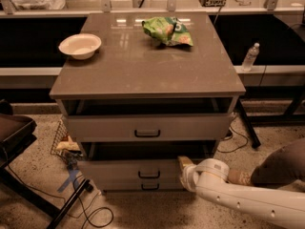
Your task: Open middle drawer
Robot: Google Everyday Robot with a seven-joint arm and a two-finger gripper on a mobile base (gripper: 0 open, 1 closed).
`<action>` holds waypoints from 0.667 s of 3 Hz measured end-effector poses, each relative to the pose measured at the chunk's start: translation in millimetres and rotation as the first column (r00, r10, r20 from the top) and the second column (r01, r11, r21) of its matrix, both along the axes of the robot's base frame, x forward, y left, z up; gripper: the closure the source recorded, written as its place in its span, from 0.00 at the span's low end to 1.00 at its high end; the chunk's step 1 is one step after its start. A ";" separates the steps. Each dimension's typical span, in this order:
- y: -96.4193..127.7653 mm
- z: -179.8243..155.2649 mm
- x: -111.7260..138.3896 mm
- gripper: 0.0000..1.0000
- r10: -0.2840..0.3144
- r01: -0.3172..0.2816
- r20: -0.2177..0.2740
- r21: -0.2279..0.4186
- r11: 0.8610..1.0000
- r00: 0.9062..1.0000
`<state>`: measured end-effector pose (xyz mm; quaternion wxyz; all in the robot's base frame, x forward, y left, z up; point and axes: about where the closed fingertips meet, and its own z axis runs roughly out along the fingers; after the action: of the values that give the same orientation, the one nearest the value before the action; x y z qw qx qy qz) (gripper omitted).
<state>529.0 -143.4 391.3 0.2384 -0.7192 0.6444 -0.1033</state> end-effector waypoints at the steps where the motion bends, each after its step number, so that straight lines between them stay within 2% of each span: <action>1: 0.5 1.8 0.5 1.00 0.000 0.000 0.000 0.000 1.000 1.000; 2: 0.5 3.1 0.4 1.00 0.000 0.000 0.000 0.000 1.000 1.000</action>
Offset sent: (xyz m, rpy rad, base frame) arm -0.3193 -0.1045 0.0396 -0.2256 0.5667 -0.3148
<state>529.4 -142.9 394.4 0.2383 -0.7191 0.6445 -0.1033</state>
